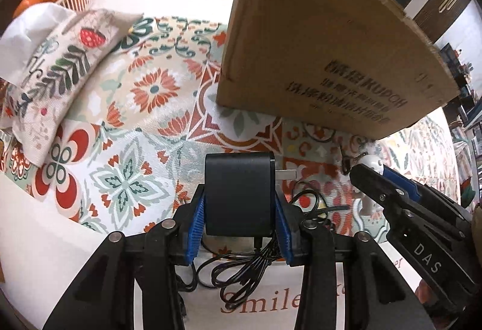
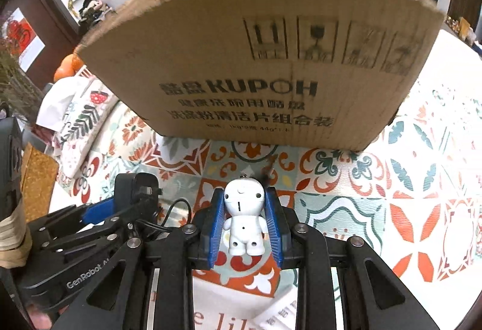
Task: Organize rigid objects
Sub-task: 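Lift the adapter and figurine and carry both over the cardboard box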
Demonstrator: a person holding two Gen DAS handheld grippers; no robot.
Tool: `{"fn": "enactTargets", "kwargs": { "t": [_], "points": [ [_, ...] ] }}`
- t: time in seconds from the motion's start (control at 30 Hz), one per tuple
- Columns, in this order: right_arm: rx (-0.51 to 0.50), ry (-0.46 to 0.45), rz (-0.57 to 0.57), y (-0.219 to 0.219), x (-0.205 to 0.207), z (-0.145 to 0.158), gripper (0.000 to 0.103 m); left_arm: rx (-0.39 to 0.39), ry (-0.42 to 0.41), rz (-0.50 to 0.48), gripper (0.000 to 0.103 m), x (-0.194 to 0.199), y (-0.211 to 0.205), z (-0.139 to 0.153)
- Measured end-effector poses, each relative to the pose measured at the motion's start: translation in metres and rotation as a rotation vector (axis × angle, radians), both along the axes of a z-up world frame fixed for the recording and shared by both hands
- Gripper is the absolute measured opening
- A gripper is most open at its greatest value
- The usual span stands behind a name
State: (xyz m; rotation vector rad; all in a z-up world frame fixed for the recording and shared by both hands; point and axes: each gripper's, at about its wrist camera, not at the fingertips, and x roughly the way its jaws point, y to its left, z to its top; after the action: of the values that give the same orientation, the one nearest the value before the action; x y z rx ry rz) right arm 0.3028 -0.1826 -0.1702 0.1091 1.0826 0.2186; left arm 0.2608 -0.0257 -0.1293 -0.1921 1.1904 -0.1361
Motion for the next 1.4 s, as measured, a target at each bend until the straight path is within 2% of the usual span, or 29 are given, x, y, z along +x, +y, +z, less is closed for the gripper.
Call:
{"fn": "enactTargets", "kwargs": {
  "t": [0.23, 0.6, 1.0, 1.4],
  "points": [
    [0.020, -0.056, -0.009, -0.005, -0.015, 0.026, 0.028, 0.012, -0.114, -0.003, 0.040, -0.011, 0.005, 0.044],
    [0.035, -0.197, -0.034, -0.012, -0.036, 0.076, 0.028, 0.017, -0.263, -0.015, 0.041, -0.013, -0.001, 0.090],
    [0.042, -0.338, -0.038, -0.016, -0.052, 0.135, 0.028, 0.012, -0.376, -0.044, 0.041, -0.019, -0.009, 0.139],
    [0.038, -0.418, -0.048, -0.021, -0.049, 0.170, 0.028, 0.037, -0.474, -0.070, 0.041, -0.008, -0.017, 0.178]
  ]
}}
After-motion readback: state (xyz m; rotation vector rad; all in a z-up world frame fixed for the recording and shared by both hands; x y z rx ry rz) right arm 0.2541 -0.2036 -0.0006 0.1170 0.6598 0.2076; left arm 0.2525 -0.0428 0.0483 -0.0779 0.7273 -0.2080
